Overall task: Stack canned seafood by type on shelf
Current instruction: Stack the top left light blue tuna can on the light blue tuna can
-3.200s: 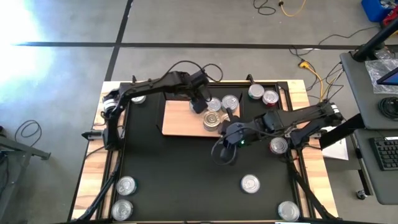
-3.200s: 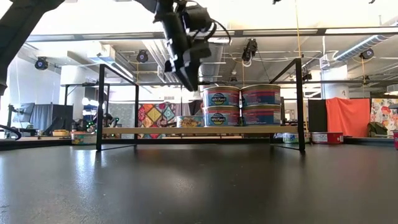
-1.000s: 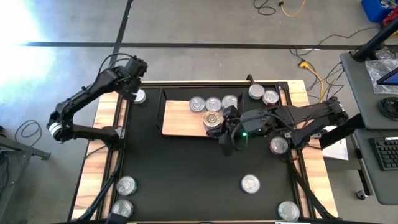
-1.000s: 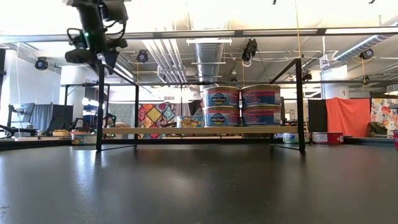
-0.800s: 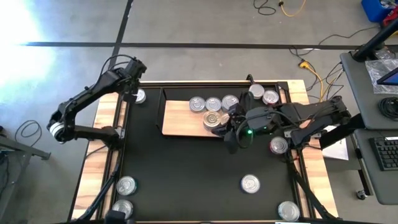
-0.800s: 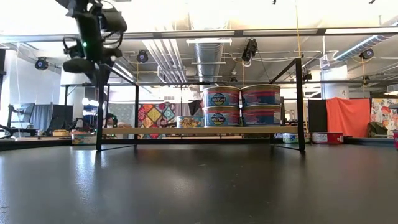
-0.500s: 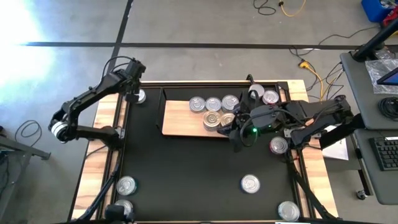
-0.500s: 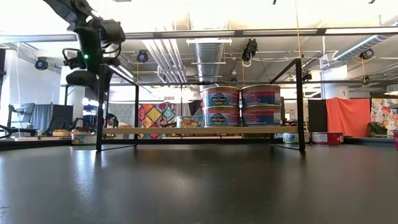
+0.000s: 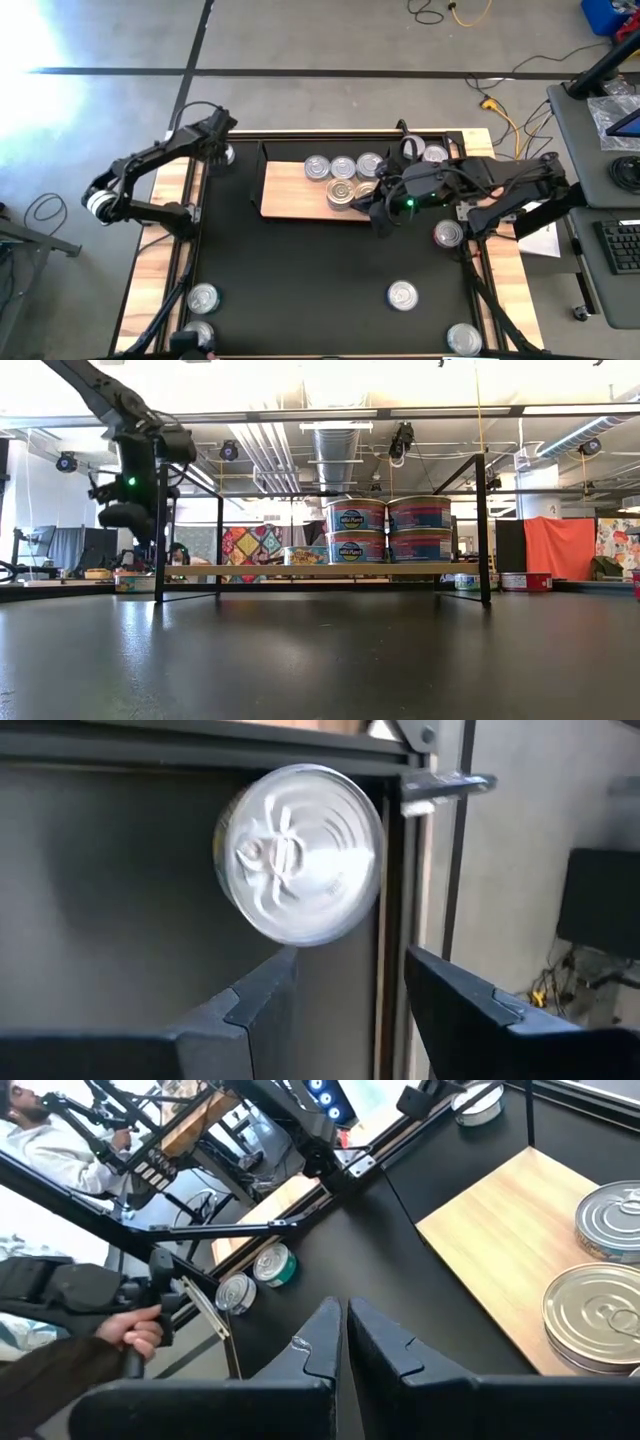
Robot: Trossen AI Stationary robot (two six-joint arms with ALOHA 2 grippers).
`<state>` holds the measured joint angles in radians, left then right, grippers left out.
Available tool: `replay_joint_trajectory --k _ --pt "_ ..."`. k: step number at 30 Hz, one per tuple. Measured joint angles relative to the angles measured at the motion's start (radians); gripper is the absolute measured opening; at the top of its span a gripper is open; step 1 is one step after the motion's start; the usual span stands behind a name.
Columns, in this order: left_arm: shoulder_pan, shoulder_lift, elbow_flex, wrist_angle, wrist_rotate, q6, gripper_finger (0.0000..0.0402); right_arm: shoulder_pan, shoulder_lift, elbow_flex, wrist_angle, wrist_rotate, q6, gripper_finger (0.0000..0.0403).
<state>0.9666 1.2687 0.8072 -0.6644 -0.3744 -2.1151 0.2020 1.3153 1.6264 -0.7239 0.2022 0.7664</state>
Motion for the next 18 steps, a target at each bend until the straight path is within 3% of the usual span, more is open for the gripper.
replay_joint_trajectory --k 10,18 --pt "0.027 0.001 -0.090 0.184 0.000 0.036 0.0170 -0.038 -0.019 0.000 -0.004 -0.001 -0.040 0.0013" --pt "0.073 0.031 -0.107 0.193 0.000 0.031 0.0170 -0.066 -0.019 0.000 -0.004 -0.015 -0.045 0.0013"
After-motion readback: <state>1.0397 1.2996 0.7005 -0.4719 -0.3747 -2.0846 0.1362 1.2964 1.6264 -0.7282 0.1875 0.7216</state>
